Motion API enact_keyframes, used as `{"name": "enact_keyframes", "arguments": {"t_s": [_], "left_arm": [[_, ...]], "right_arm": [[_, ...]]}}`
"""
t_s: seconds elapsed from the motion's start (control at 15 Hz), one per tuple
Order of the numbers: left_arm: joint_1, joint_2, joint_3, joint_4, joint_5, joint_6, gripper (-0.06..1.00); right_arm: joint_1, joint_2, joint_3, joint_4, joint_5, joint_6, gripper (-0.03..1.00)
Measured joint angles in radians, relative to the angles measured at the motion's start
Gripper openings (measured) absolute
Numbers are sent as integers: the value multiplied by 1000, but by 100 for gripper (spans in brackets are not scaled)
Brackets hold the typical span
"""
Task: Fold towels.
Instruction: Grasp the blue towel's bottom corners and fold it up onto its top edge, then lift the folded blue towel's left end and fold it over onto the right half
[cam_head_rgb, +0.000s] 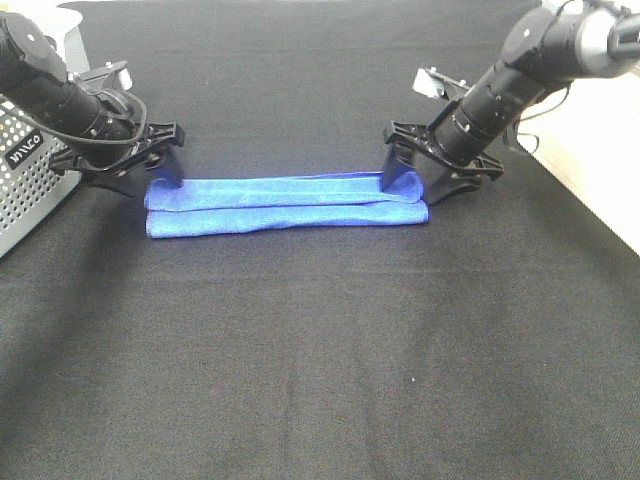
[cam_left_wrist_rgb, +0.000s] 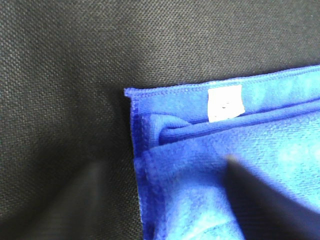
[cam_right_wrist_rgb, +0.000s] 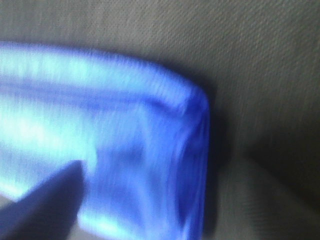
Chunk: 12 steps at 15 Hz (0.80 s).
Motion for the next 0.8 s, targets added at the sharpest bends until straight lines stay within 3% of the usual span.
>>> {"name": "enact_keyframes", "arguments": {"t_s": [0.4, 0.73, 0.8], "left_arm": [[1, 0, 0, 7, 19, -55, 76], [-19, 56, -2, -80, 31, -60, 74], [-27, 58, -3, -80, 26, -60, 69]], "right_arm": [[-1, -34, 0, -35, 49, 0, 86], [-1, -34, 0, -35, 48, 0, 86], [-1, -34, 0, -36, 48, 0, 86]]}}
